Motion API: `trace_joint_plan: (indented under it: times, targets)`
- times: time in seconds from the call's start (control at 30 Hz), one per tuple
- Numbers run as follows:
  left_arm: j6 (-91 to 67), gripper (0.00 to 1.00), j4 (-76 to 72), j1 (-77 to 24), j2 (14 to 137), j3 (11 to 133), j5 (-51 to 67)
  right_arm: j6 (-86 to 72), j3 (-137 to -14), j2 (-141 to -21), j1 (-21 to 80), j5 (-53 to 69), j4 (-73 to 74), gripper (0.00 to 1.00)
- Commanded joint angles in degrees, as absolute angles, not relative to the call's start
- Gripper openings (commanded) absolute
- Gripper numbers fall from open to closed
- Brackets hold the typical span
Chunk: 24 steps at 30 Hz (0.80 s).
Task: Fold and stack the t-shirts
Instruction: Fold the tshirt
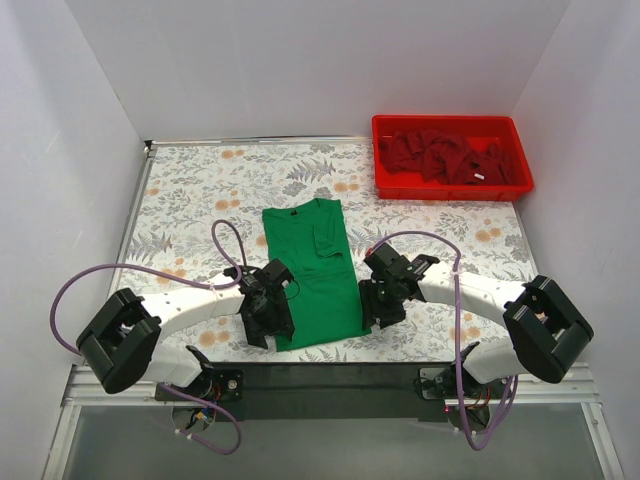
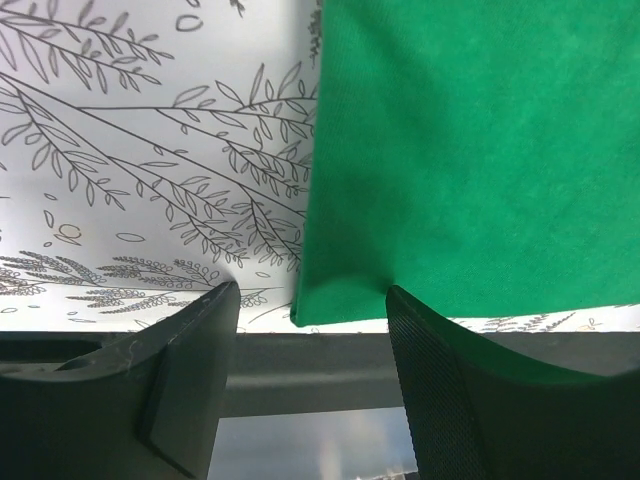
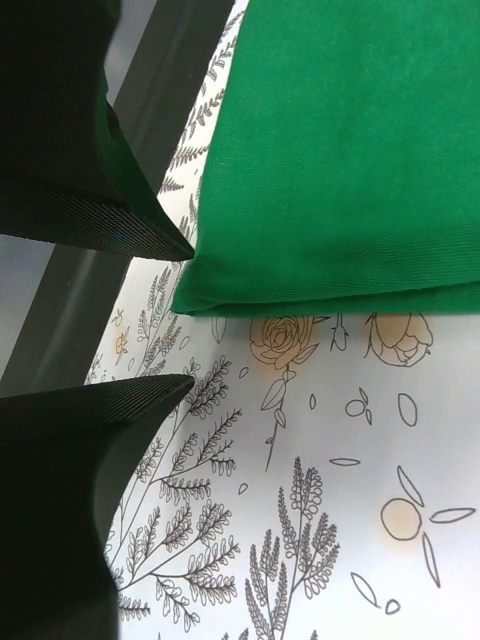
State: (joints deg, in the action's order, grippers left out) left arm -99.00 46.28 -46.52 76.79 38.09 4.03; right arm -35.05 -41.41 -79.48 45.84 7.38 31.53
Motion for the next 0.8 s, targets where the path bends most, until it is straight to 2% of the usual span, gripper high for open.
trace_joint_plan:
  times: [0.0, 0.57, 0.77]
  targets:
    - [-100.5, 0.56, 46.1, -47.7, 77.1, 38.0, 3.8, -36.9, -40.8, -79.5, 46.5, 6.9, 30.7, 0.47]
    - [-100.5, 0.56, 45.4, -49.8, 79.0, 38.1, 2.9, -40.4, -40.4, -85.3, 51.0, 3.5, 29.0, 0.47]
    - [-100.5, 0.52, 45.0, -50.7, 79.7, 37.3, 3.2, -40.6, -40.6, -86.8, 52.2, 2.5, 30.0, 0.41]
